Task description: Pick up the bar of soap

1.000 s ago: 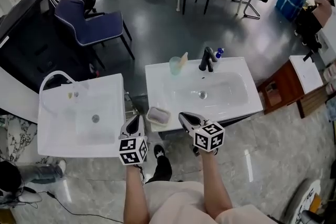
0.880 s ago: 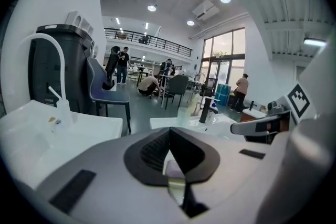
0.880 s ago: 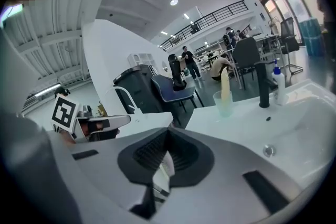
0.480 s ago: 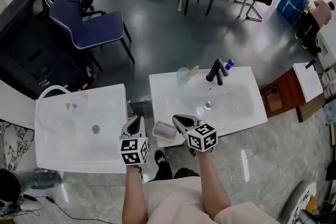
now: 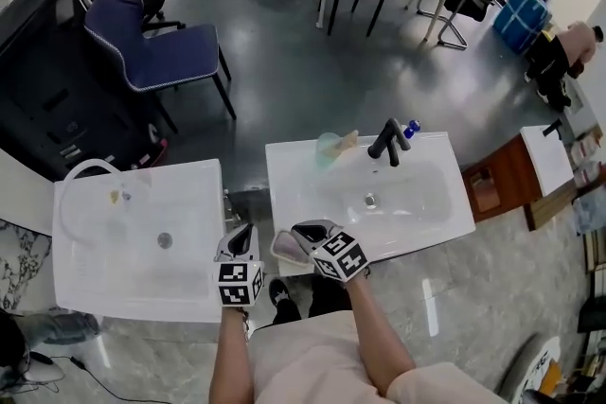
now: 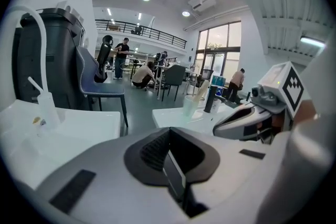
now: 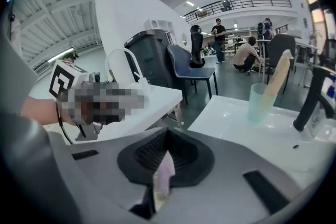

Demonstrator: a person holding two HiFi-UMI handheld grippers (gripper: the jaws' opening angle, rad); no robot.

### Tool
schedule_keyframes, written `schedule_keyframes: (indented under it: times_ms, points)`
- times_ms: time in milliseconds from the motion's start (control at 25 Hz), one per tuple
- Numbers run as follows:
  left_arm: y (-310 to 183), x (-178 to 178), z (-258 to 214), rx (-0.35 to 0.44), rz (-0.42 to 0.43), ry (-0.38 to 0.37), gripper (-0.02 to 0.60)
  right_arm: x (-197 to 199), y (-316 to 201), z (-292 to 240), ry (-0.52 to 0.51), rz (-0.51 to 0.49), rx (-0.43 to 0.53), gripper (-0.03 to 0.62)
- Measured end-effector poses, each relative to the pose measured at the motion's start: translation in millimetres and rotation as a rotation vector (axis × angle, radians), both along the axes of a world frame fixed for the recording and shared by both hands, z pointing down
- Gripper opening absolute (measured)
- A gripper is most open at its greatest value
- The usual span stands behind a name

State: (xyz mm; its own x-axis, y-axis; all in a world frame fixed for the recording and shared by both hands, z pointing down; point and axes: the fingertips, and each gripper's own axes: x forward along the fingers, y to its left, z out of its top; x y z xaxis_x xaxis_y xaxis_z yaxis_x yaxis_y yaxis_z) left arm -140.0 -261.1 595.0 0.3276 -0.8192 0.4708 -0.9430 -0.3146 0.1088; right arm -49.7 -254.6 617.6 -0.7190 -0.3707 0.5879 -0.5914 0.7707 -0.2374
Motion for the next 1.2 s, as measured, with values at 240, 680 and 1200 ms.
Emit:
schedule_keyframes:
  times_ms: [240,680,1200]
  points:
    - [7.4,3.9,20.7,-0.041,-0.02,0.028,0.005,1.0,-4.6,12.8,0.06,-0.058,-0.014,0.006]
    - [17.3,9.7,49.6,-0.101,-0.043,0.072,0.005,-3.7,21.0,47.9,0.157,-0.154,-0.063,0.06]
    - [23.9,19.1,56.9,-0.117,-0.011,0.061,0.005,-9.8,33.3,77.8,0.21,-0.199,-0.097,0.204]
